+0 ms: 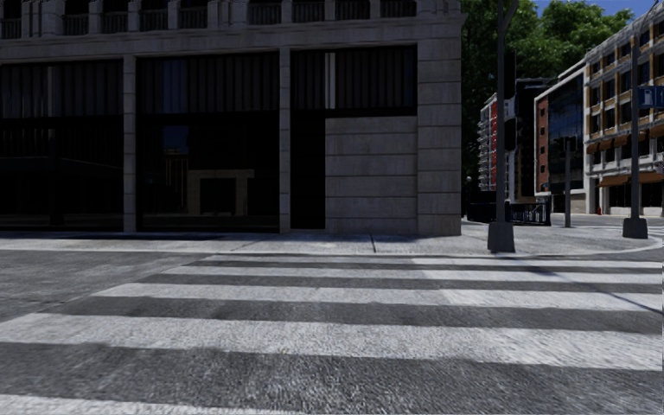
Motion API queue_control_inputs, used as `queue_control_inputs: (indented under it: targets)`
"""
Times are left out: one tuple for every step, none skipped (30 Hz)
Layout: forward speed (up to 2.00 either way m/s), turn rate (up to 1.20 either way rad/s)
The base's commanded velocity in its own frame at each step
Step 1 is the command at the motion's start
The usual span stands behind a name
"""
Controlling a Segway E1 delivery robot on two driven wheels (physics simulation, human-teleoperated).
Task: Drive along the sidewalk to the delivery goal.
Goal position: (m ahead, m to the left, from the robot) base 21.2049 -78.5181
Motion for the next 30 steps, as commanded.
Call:
queue_control_inputs:
  targets:
    - [2.0, 0.0]
    - [2.0, 0.0]
    - [2.0, 0.0]
    - [2.0, 0.0]
    - [2.0, 0.0]
    - [2.0, 0.0]
    - [2.0, 0.0]
    - [2.0, 0.0]
    - [2.0, 0.0]
    - [2.0, 0.0]
    - [2.0, 0.0]
    - [2.0, 0.0]
    - [2.0, -0.11]
    - [2.0, -0.22]
    - [2.0, -0.22]
    - [2.0, -0.26]
    - [2.0, -0.26]
    - [2.0, -0.27]
    - [2.0, -0.27]
    - [2.0, -0.27]
    - [2.0, -0.27]
    - [2.0, -0.27]
    - [2.0, -0.27]
    - [2.0, -0.28]
    - [2.0, -0.29]
    - [2.0, -0.29]
    - [2.0, -0.29]
    - [2.0, -0.3]
    - [2.0, -0.3]
    - [2.0, -0.3]
